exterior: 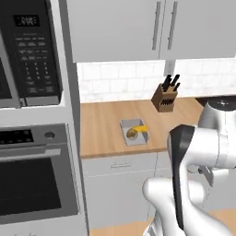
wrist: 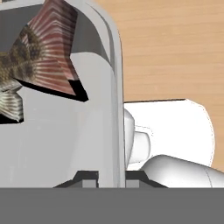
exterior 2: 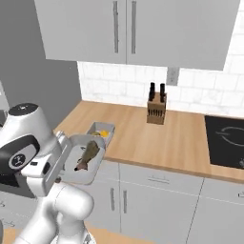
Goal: Take the meat container that has the fish and place it on the second highest rack of the freezer. Then take the vegetable container that has the corn and onion and place it on the highest rack of the freezer.
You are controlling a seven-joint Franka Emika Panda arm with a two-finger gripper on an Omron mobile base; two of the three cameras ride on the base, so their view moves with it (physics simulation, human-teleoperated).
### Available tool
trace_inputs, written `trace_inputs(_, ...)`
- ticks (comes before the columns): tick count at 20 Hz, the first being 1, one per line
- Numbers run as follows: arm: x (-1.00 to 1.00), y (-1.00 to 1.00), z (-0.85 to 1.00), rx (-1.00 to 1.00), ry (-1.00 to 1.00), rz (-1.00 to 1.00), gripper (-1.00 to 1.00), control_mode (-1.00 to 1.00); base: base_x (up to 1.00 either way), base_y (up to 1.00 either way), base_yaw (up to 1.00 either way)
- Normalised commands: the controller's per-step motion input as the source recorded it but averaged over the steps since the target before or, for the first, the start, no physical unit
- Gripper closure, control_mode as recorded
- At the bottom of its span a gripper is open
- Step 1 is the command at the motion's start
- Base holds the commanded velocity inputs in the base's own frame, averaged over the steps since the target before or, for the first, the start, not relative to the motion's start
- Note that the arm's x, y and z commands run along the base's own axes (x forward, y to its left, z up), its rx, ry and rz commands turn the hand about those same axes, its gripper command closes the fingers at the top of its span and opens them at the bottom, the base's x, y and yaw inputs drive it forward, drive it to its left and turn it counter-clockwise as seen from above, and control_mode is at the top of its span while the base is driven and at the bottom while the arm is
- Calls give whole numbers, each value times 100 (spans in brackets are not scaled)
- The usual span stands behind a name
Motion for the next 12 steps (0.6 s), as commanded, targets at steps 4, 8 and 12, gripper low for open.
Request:
trace_inputs(4, 0, 0, 0, 0, 0, 0, 100, 100, -90, 14, 33)
trace_inputs(8, 0, 0, 0, 0, 0, 0, 100, 100, -68, 26, 54)
trace_inputs(12, 0, 0, 0, 0, 0, 0, 100, 100, -16, 42, 82)
